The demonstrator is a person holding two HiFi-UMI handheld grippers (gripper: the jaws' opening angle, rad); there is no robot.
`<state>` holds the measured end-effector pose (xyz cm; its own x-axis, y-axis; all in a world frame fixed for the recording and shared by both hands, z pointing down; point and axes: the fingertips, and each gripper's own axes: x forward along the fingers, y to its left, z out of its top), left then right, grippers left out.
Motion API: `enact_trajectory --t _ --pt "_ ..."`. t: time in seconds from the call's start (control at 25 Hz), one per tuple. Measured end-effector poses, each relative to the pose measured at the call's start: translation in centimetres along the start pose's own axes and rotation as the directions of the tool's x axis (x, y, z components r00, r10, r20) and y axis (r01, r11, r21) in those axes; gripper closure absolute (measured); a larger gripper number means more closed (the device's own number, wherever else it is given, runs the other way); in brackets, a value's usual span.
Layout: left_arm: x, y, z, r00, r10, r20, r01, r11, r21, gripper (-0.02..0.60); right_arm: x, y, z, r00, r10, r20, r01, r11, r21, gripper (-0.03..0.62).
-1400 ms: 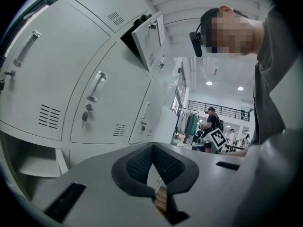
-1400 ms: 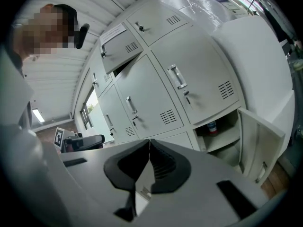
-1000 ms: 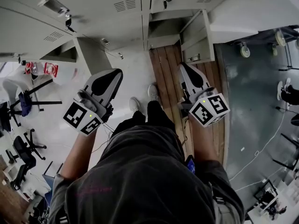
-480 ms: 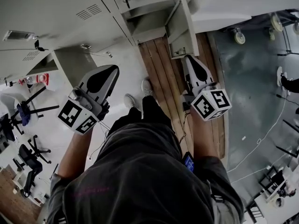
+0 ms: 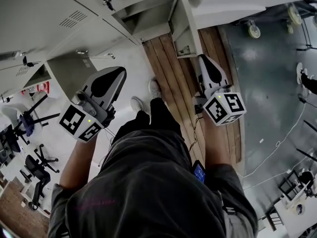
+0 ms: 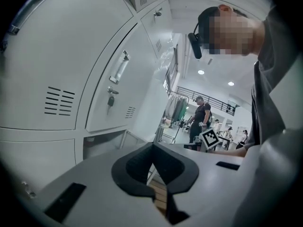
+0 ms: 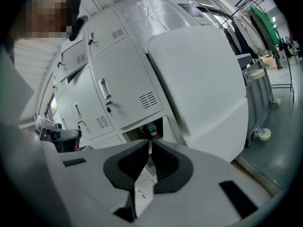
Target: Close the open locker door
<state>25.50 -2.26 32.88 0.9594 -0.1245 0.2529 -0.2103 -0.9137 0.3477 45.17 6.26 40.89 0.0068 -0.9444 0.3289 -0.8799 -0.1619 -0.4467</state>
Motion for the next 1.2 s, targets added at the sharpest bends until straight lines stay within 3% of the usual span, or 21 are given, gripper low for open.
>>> enact_trajectory --t 0.6,1.2 --pt "2.6 -0.8 -1.6 0.999 -0.009 -0.052 0.008 1.0 -0.011 0.568 0.3 -3.6 -1.6 1.0 -0.015 -0.021 0.016 0.999 0.05 0.533" --pt "2.7 -0.8 -2.8 0.998 0.001 -0.064 -0.003 0.999 -0.034 0.568 1.1 -3.9 -2.6 0.999 0.01 -0.042 -0.007 0.997 0.077 0.513"
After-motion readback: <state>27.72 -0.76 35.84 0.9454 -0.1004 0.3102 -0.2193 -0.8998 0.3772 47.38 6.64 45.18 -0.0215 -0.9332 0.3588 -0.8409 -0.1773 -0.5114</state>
